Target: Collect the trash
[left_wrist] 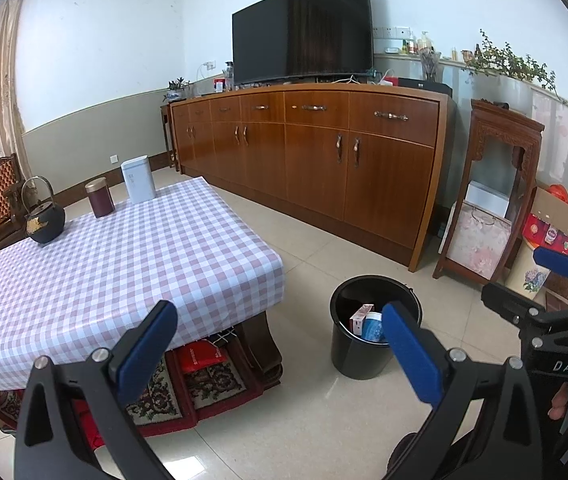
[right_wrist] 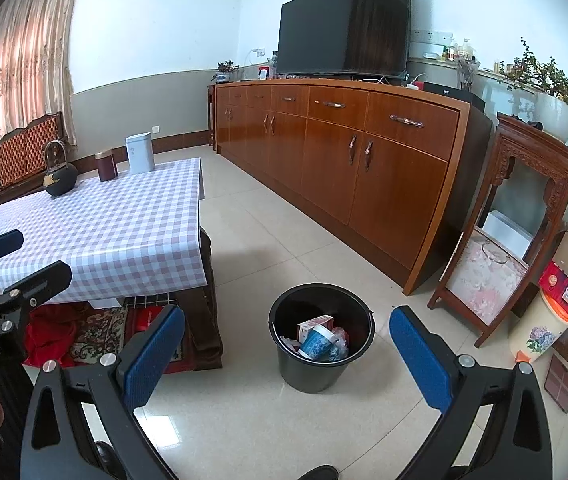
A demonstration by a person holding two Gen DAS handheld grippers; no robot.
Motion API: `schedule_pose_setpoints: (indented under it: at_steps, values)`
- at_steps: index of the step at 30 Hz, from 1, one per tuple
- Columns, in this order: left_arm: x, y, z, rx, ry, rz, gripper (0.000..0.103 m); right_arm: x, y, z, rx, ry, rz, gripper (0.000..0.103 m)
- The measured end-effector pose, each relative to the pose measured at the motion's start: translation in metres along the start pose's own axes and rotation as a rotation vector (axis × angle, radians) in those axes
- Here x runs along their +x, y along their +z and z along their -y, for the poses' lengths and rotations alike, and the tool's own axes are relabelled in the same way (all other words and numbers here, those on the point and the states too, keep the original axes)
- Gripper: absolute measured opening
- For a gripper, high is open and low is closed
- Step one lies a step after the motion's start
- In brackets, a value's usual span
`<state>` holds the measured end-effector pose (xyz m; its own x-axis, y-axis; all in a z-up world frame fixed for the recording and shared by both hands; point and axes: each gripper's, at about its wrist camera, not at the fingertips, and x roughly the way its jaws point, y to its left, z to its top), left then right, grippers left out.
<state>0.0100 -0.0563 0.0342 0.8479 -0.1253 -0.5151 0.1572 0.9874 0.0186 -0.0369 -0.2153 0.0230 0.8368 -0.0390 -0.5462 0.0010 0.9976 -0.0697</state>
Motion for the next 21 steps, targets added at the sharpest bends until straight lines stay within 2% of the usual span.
schedule_pose_setpoints:
  at_steps: [21]
  values:
    - [0.0012, -0.0038, -0.0022, 0.004, -0.007, -0.011, 0.102, -0.0037, 0.0001, 0.0046, 0.002, 0.001, 0.001, 0.103]
